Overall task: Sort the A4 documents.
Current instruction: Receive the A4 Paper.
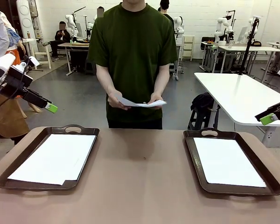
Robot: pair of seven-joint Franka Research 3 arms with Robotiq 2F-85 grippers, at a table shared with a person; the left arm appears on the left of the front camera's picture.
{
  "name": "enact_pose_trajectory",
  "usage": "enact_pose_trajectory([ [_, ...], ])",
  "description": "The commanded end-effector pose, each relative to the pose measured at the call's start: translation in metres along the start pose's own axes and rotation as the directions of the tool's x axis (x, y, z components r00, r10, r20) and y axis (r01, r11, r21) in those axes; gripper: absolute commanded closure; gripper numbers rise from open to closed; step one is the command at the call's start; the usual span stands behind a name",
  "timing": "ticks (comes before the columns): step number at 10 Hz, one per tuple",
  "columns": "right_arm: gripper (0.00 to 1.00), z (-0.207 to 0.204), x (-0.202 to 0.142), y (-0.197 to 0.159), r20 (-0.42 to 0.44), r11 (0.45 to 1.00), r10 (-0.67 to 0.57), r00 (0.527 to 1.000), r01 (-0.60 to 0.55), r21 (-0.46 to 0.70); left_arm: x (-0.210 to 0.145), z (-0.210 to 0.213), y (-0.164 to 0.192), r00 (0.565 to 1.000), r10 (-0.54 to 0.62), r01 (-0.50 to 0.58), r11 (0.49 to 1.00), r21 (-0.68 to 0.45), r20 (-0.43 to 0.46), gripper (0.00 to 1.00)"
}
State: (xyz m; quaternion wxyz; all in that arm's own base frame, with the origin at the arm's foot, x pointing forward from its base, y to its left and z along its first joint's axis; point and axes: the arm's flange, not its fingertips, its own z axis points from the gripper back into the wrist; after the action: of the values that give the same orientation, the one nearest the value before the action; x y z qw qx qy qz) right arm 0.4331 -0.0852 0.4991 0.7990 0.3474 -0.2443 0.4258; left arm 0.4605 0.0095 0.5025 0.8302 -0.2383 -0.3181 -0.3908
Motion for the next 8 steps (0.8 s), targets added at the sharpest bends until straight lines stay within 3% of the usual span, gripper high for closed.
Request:
enact_pose_trajectory([
  [1,0.0,-0.0001,-0.0002,0.0006,0.001,1.0,0.006,1.0,-0.006,0.005,-0.0002,-0.0001,-0.0001,1.0,-0.011,0.011,1.0,0.002,-0.003,0.0],
  [8,0.0,-0.0001,-0.0002,0.0006,0.001,1.0,0.006,1.0,-0.006,0.005,-0.0002,-0.0001,-0.0001,1.0,-0.011,0.011,1.0,0.002,-0.003,0.0],
])
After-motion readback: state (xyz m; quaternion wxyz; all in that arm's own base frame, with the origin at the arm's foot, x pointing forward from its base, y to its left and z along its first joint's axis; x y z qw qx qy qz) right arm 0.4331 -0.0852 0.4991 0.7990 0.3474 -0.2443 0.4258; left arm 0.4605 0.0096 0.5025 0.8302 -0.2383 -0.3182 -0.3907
